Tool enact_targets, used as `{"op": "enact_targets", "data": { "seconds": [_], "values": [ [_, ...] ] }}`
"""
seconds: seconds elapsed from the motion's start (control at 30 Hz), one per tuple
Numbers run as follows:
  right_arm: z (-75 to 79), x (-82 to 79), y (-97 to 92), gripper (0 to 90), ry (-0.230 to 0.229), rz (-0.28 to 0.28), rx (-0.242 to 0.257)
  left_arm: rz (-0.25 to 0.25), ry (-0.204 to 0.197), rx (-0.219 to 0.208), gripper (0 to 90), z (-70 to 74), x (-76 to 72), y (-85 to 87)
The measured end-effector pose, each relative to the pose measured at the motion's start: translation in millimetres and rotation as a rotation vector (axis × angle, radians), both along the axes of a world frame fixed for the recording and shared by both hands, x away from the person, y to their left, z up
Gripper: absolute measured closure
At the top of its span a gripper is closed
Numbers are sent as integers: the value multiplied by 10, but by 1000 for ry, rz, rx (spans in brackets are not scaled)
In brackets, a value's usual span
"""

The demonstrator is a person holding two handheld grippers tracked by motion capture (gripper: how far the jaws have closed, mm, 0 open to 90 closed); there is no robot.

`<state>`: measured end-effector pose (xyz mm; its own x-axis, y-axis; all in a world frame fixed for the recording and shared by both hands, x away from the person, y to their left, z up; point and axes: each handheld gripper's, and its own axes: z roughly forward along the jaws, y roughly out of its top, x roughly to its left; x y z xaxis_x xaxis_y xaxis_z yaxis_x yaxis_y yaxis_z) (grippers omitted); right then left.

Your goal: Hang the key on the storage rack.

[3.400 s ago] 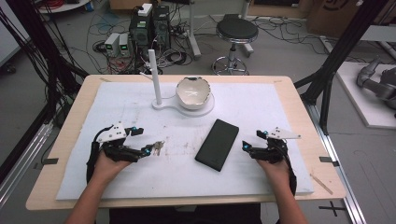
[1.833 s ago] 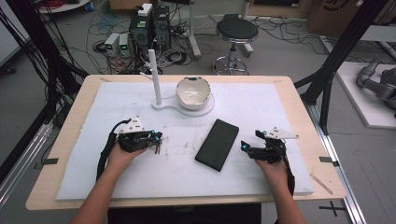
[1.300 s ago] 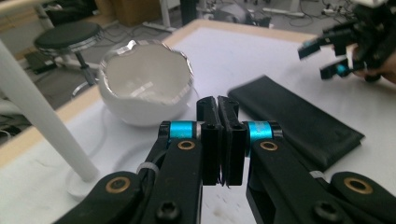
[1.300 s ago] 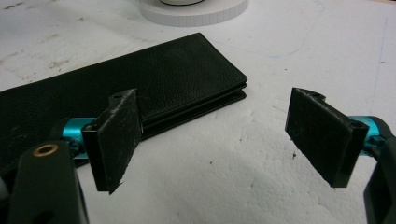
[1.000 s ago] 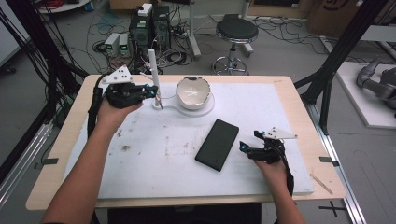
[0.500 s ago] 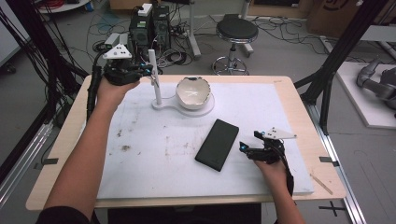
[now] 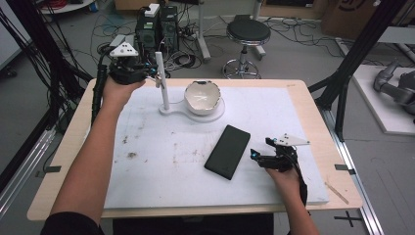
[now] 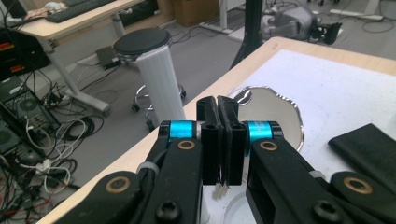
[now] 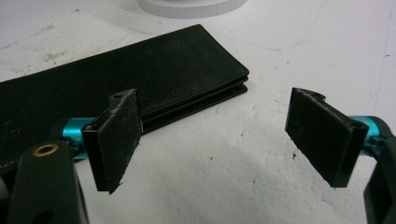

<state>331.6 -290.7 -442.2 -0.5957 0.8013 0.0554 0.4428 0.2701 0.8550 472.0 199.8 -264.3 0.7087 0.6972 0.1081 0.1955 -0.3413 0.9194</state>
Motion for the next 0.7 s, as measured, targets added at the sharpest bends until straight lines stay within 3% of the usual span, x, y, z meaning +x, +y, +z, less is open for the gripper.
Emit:
{"op": "enact_targets", "data": {
  "seconds": [0.23,0.33,0.37,0.5,0.57,0.7],
  "values": [
    [2,-3,-6,191,-2,-1,-1,17,13,-2,879,-45,48,-1],
    [3,-4,-8,191,0,-2,1,36,12,-26,847,-48,25,15],
    [0,-1,-9,191,-1,-1,0,51,9,-26,774,-38,10,27],
    [-1,0,-6,191,1,-4,-1,28,20,-57,689,-34,-79,84],
    [2,-4,-6,191,-3,0,-2,17,39,-73,594,-69,-141,107],
    [-1,-2,0,191,1,0,-2,-5,68,-98,516,-187,-276,137]
  ]
}}
